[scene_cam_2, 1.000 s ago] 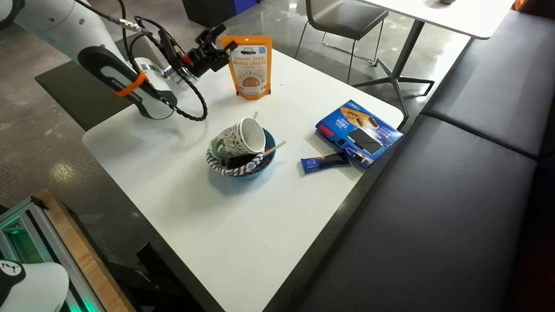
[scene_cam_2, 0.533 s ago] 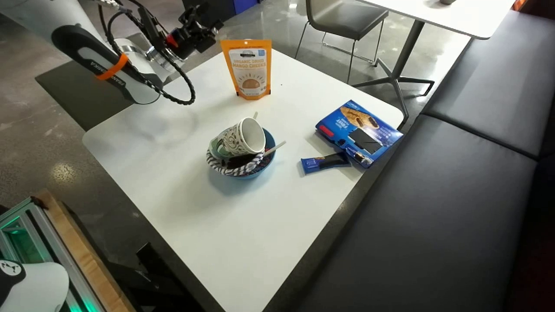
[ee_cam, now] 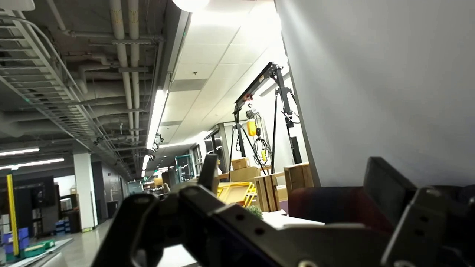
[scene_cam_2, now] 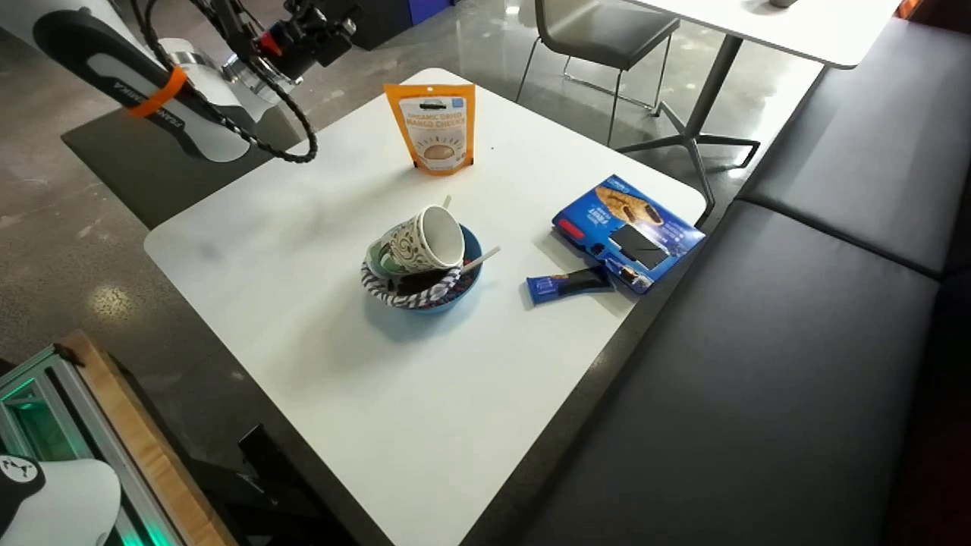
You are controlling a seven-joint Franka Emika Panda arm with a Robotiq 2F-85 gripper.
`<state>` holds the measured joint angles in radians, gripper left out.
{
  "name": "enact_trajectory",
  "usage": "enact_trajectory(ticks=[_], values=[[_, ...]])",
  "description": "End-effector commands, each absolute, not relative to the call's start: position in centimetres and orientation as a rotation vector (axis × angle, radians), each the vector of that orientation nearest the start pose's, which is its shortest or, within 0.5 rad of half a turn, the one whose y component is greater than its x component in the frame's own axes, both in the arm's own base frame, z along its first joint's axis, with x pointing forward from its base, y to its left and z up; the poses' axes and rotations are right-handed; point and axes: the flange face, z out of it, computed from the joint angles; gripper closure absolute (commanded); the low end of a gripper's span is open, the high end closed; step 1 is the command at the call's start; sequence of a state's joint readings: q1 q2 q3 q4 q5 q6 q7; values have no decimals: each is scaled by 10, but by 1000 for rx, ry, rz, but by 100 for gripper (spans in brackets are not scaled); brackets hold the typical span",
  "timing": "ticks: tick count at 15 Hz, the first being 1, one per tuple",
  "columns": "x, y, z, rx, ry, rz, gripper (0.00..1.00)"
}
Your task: Place the white and orange packet standing vertically upright
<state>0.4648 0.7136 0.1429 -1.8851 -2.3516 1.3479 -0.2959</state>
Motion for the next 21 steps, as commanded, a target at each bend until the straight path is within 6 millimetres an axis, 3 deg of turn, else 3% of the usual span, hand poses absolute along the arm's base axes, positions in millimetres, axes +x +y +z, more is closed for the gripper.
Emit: enact_trajectory(ticks=[1, 4, 10, 21], values=[[559, 282, 260, 470, 1050, -148, 0], [544, 281, 298, 633, 1064, -64, 0], [529, 264, 349, 905, 1093, 136, 0], [532, 212, 377, 1400, 1052, 532, 0]])
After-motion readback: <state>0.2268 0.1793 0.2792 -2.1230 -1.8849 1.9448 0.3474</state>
